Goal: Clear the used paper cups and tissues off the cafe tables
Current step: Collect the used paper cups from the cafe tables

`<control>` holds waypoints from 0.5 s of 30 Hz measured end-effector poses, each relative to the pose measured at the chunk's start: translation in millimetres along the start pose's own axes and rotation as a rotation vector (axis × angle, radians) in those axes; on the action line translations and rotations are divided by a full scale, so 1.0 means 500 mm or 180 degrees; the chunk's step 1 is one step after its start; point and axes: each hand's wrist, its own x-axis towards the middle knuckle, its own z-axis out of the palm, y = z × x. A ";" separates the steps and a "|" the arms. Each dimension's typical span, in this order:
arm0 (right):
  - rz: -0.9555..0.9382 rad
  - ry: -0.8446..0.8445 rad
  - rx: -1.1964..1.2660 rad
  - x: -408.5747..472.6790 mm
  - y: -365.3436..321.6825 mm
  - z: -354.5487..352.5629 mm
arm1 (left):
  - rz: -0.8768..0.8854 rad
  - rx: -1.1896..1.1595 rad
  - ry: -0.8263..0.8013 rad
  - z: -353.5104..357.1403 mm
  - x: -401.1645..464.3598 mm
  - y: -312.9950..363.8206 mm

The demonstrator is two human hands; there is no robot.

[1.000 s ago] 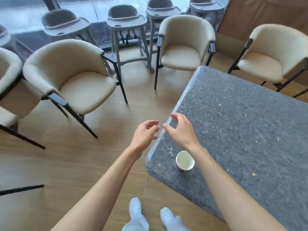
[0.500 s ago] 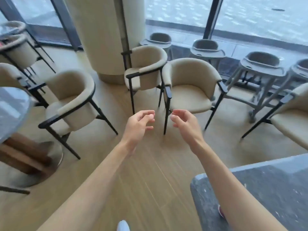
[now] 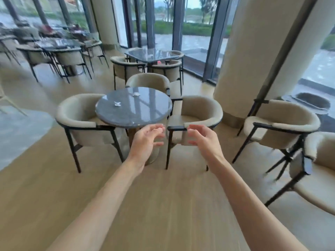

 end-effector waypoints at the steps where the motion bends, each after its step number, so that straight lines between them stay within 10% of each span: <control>1: -0.0018 -0.0090 0.0040 0.002 -0.019 0.060 | 0.0020 -0.0045 0.0125 -0.062 0.005 0.008; 15: -0.0423 -0.1383 0.0091 -0.038 -0.170 0.772 | 0.0338 -0.0265 0.1653 -0.786 -0.027 0.091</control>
